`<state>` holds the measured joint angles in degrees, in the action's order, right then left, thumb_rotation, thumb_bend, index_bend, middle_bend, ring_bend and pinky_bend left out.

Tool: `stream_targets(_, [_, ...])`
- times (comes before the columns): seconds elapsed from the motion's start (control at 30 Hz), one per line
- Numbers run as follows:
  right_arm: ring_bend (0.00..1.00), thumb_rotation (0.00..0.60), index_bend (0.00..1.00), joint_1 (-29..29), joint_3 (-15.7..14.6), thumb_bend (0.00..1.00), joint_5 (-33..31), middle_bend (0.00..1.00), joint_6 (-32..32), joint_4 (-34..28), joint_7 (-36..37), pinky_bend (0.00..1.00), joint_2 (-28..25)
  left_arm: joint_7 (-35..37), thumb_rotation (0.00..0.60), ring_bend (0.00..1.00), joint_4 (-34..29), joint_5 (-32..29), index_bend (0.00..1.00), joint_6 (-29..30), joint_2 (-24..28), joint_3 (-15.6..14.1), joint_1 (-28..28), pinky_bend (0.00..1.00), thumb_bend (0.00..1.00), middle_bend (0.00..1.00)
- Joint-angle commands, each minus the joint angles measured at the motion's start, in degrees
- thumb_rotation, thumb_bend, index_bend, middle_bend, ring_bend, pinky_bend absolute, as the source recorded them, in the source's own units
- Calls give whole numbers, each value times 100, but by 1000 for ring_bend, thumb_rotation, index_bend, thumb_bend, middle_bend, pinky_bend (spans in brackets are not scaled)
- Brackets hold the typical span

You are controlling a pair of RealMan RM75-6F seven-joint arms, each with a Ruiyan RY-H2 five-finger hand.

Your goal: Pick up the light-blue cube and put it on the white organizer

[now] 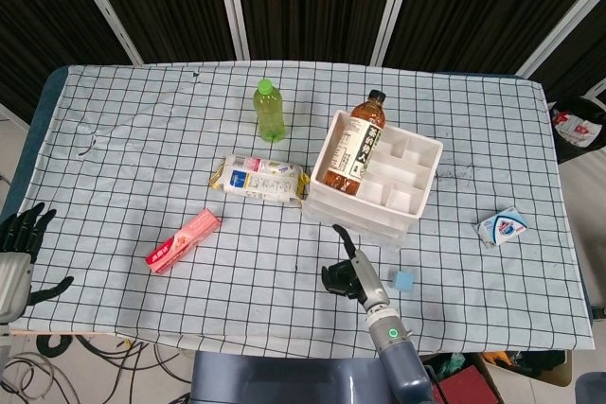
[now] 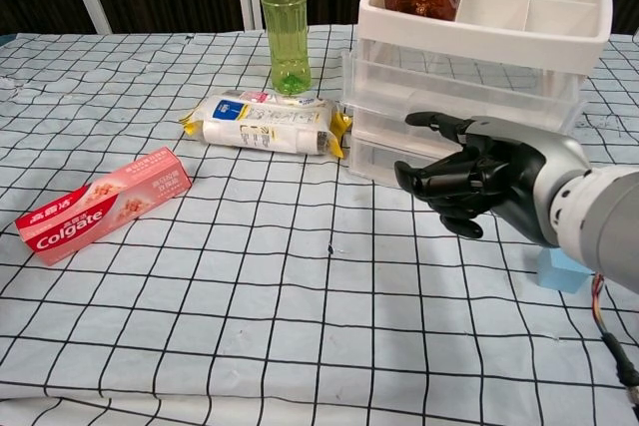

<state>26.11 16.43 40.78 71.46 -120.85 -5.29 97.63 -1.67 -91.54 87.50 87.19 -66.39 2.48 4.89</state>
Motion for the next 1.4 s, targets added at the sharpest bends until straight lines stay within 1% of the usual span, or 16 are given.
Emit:
stream_targets(0.03, [912,600,0,-22,-62,508,116,870,23,-98,-54,889,-76,0,600,0,0,3,0,7,-2,3,0,0,31,0])
stream_targets(0.27, [912,600,0,-142,-267,508,387,867,179,-354,-114,888,-209,-26,600,0,4,16,0,4,-13,-2,7,0,31,0])
stream_targets(0.5, [911,600,0,-236,-462,507,404,864,196,-469,-129,888,-307,-32,600,0,3,30,0,14,-17,-6,5,0,32,0])
stream_targets(0.67, [911,600,2,-298,-606,507,753,864,244,-633,-173,889,-399,-26,600,0,13,32,0,6,-21,-7,11,0,31,0])
stream_targets(0.8, [911,600,60,-341,-685,504,995,864,293,-832,-238,889,-520,-22,600,0,13,30,0,1,-21,-9,13,0,32,0])
stream_targets(0.83, [911,600,68,-346,-714,499,1059,864,298,-888,-282,889,-577,-22,600,0,13,29,0,3,-21,-8,12,0,32,0])
stream_targets(0.9, [911,600,82,-354,-868,470,1233,864,319,-1097,-561,889,-888,-16,600,0,10,20,0,1,-19,-5,11,0,32,0])
stream_targets(0.97, [911,600,88,-381,-995,439,1291,864,293,-1249,-678,889,-1152,-14,600,0,6,15,0,-5,-16,-5,13,0,31,0])
stream_targets(1.03, [911,600,94,-444,-1198,417,1433,864,276,-1368,-805,888,-1511,-22,600,0,2,28,0,-3,-19,-9,16,0,31,0])
stream_targets(1.1, [911,600,95,-553,-1402,410,1751,864,265,-1413,-772,888,-1764,-33,600,0,2,33,0,-6,-24,-18,14,0,31,0])
stream_targets(1.23, [911,600,95,-765,-1720,409,2467,864,285,-1414,-601,889,-2055,-57,600,0,0,47,0,-2,-35,-23,16,0,32,0])
stream_targets(1.3, [911,600,95,-844,-1769,409,2747,864,318,-1414,-476,888,-2182,-68,600,0,-6,53,0,1,-41,-27,14,0,31,0])
stream_targets(1.4, [911,600,93,-868,-1661,408,2822,864,363,-1414,-361,888,-2334,-102,600,0,6,74,0,-2,-47,-48,11,0,31,0])
